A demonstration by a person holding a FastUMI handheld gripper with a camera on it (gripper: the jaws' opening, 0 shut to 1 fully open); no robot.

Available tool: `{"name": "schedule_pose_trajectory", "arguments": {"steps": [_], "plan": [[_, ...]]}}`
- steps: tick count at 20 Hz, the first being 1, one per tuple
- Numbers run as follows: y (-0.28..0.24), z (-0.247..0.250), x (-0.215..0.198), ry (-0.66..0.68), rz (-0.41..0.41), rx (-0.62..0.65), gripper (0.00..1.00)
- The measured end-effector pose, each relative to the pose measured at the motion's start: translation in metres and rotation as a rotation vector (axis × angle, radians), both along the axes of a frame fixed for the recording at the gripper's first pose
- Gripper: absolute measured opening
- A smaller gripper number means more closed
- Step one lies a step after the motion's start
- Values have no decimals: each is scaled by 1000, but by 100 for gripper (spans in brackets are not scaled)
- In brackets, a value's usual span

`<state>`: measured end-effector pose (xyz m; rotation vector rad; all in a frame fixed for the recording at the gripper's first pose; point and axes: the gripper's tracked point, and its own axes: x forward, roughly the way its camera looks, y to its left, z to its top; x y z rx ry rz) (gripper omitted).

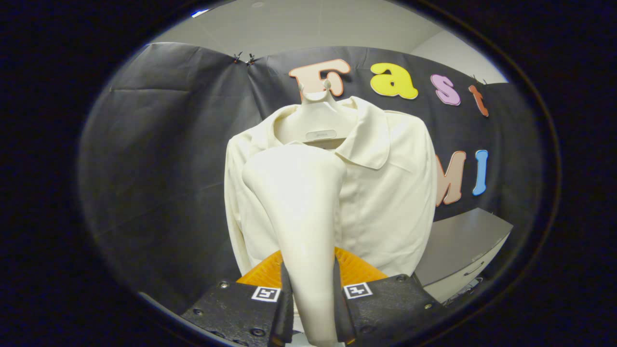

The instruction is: Iron the clothes twice with a garment steamer, once on the left side and once on the right side.

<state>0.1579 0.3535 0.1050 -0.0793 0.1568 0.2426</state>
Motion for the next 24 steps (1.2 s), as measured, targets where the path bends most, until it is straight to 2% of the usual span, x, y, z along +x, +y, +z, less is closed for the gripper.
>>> {"name": "schedule_pose_trajectory", "arguments": {"steps": [10,18,24], "plan": [[29,-51,37,81,-37,-49,34],[27,-111,39,165,-85,-95,34],[20,-141,46,170,-142,-85,34]]}}
